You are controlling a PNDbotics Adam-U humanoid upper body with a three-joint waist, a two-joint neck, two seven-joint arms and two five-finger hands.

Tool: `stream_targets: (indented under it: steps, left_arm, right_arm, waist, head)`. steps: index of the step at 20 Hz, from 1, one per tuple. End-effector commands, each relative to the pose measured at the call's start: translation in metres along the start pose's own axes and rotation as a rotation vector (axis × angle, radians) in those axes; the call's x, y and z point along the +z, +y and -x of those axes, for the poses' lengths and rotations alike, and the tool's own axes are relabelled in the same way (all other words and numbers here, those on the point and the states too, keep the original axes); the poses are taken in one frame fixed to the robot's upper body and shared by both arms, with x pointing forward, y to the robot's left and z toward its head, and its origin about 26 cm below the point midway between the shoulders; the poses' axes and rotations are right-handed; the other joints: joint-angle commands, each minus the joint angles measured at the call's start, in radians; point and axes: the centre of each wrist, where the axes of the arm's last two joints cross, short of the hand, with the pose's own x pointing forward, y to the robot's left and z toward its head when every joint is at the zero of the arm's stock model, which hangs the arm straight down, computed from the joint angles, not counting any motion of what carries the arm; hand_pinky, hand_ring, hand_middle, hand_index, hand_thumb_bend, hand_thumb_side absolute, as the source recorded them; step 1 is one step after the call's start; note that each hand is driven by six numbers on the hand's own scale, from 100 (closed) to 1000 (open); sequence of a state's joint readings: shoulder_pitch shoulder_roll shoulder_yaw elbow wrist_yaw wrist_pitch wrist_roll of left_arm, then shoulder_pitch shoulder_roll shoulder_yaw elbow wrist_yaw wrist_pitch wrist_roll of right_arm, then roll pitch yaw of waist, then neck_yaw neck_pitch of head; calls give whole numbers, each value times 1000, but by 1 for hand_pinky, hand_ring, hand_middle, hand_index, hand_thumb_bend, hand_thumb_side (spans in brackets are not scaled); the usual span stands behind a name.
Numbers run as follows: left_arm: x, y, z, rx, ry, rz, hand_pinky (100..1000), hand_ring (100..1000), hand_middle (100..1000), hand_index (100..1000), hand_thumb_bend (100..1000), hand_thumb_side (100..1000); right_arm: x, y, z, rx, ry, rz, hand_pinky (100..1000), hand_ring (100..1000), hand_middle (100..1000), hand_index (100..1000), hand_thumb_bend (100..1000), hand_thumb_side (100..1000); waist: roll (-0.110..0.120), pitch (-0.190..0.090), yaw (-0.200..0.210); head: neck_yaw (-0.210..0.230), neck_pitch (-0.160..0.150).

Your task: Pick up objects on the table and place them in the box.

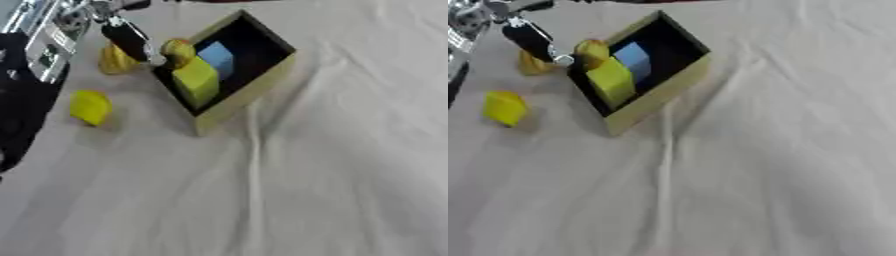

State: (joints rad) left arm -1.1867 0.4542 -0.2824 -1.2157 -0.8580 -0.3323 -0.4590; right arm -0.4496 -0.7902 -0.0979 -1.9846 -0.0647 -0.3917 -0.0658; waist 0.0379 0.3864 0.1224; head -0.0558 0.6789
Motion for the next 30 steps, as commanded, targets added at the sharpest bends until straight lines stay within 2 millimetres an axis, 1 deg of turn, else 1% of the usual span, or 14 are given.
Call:
stream_targets:
  steps: [1, 4, 7, 11, 14, 23, 26, 30]
  left_arm:
    - [25, 26, 17, -46, 61, -19, 809, 775, 756, 897, 617, 359]
    - [39, 25, 32, -54, 136, 10, 812, 780, 760, 894, 629, 345]
    - [48, 18, 46, -54, 204, 52, 814, 784, 763, 895, 639, 342]
    - [54, 6, 58, -30, 267, 85, 814, 784, 764, 895, 657, 338]
    - [52, -4, 64, 5, 287, 97, 813, 782, 762, 895, 677, 343]
    - [36, -37, 73, 89, 314, 152, 802, 774, 745, 885, 699, 333]
    - [32, -45, 74, 105, 331, 157, 800, 771, 742, 881, 711, 340]
    - [30, -52, 76, 112, 367, 153, 802, 775, 744, 877, 701, 335]
  right_arm:
    - [-7, -9, -6, 36, -25, -18, 848, 785, 608, 737, 100, 459]
    - [-7, -9, -6, 39, -25, -17, 848, 785, 608, 737, 100, 458]
    - [-6, -9, -6, 42, -26, -18, 848, 784, 608, 737, 100, 459]
    - [-6, -9, -6, 43, -25, -17, 848, 785, 607, 737, 100, 459]
    - [-6, -9, -6, 41, -26, -17, 849, 785, 606, 737, 100, 461]
    - [-6, -8, -6, 37, -29, -13, 850, 786, 604, 736, 100, 464]
    - [-7, -8, -6, 37, -30, -12, 851, 786, 603, 736, 100, 465]
    - [-7, -7, -6, 35, -31, -13, 851, 786, 602, 735, 100, 468]
  waist:
    - [0, -32, 4]
    - [2, -32, 7]
    - [1, -31, 7]
    - [-1, -28, 7]
    - [-4, -26, 4]
    - [-11, -12, -12]
    - [-12, -7, -15]
    - [-12, 0, -19]
  head:
    - [-6, 7]
    - [-9, 6]
    - [-9, 5]
    - [-7, 0]
    - [-2, -5]
    - [17, -24]
    - [22, -29]
    - [26, -37]
